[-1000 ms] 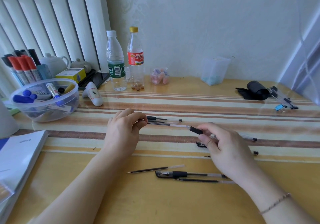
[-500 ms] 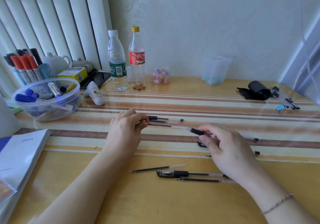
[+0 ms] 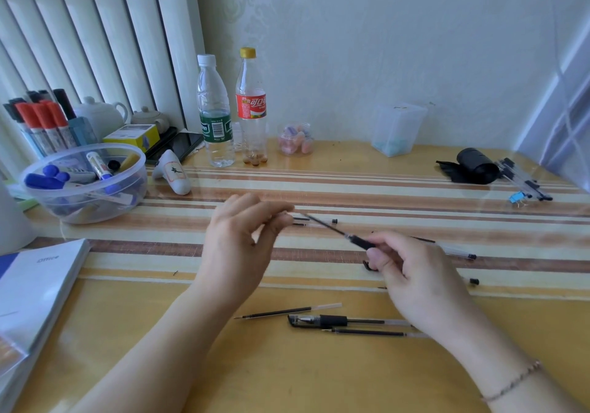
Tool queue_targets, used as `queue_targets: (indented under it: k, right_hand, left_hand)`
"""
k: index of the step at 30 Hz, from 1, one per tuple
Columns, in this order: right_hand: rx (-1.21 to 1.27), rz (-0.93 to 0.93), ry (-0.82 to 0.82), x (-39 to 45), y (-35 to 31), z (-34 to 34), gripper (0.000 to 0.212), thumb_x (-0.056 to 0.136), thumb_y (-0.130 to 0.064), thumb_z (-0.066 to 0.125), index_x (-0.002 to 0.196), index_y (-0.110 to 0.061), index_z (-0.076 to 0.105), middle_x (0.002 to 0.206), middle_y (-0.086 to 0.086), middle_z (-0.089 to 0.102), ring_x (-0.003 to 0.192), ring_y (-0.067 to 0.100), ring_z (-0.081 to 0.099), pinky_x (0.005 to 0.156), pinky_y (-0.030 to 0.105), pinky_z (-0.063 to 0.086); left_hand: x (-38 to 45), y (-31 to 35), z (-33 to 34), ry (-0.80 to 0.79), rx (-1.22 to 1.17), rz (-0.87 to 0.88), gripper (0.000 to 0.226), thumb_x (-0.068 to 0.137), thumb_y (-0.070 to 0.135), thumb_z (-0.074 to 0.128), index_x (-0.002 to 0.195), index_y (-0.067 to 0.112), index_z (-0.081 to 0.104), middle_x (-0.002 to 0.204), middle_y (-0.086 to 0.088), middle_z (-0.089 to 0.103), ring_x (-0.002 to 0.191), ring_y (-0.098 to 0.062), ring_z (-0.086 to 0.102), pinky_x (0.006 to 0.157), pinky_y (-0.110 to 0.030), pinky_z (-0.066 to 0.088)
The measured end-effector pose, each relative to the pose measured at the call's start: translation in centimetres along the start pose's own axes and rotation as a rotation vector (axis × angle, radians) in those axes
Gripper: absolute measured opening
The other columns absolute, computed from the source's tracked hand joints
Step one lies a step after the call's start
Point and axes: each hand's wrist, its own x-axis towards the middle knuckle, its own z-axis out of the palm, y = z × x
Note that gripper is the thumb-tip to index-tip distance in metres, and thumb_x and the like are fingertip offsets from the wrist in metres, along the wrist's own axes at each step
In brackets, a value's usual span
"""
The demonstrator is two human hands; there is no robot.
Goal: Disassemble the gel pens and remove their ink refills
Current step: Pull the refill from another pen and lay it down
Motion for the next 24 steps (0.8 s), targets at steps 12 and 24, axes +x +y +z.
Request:
queue_targets:
  k: [12, 24]
  right_hand:
    - [0.079, -0.101, 0.043, -0.4, -0.7, -0.2, 0.016, 0.087, -0.033, 0.061, 0.103, -0.032, 0.066, 0.083, -0.019, 0.065, 0.081, 0.001, 0.062, 0.066, 0.025, 0.054]
    - [0.058, -0.234, 0.038, -0.5, -1.1, -0.2, 0.013, 0.087, -0.030, 0.065, 0.099, -0.030, 0.068, 0.084, -0.020, 0.066, 0.079, 0.006, 0.061, 0.061, 0.033, 0.054]
  left_hand:
    - [-0.5, 1.3, 0.3, -0.107, -0.283, -0.187, 0.020, 0.076, 0.037, 0.071, 0.086, 0.020, 0.077, 0.067, 0.008, 0.059, 0.068, -0.010, 0.056, 0.062, -0.010, 0.038]
    - [-0.9, 1.8, 0.8, -0.252, -0.165, -0.047, 0.019, 0.078, 0.037, 0.072, 0.088, 0.021, 0.077, 0.069, 0.020, 0.052, 0.067, -0.001, 0.049, 0.062, -0.007, 0.033]
